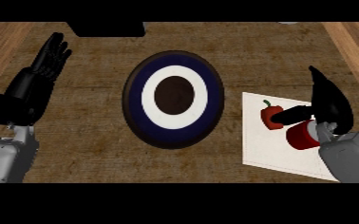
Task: Pick the can from the placemat and place it in the plate
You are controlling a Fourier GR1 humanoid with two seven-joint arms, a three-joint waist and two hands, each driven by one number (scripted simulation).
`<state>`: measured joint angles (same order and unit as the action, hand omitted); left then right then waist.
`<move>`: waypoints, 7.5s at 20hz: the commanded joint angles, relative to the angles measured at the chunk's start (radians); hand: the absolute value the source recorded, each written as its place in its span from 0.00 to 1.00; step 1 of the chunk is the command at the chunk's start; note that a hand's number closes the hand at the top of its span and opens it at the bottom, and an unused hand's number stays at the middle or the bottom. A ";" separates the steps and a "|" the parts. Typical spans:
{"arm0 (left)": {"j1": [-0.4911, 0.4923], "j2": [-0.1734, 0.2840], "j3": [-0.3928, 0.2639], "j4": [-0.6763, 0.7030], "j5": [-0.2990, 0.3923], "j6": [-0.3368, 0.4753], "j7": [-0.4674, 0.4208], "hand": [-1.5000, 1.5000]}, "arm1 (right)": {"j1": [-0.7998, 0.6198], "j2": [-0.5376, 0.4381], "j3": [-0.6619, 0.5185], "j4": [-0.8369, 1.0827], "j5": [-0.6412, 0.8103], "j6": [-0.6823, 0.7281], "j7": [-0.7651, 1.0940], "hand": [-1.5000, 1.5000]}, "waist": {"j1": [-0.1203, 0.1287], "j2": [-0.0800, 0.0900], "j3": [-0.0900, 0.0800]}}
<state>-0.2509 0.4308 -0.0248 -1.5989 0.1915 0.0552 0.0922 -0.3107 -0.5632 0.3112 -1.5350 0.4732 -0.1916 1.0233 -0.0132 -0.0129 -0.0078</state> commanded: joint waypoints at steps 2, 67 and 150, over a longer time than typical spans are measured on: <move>0.000 -0.020 -0.015 0.017 -0.030 0.009 -0.026 0.50 | -0.082 -0.048 -0.029 -0.093 -0.140 0.282 0.277 0.00 | 0.000 0.007 0.004; 0.005 -0.082 0.078 -0.015 -0.085 -0.063 0.014 0.50 | 0.982 0.146 0.293 -0.661 0.896 -0.536 -0.246 1.00 | -0.018 0.007 0.006; 0.052 -0.133 0.133 -0.128 -0.124 -0.136 0.064 0.50 | 0.491 0.286 0.070 -0.254 -0.520 -0.747 -1.260 0.00 | 0.011 0.010 0.010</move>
<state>-0.2529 0.2984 0.1100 -1.6435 0.0656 -0.0769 0.1358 0.0521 -0.2773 0.4229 -1.7908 0.0571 -1.0054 -0.0433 -0.0063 -0.0014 0.0014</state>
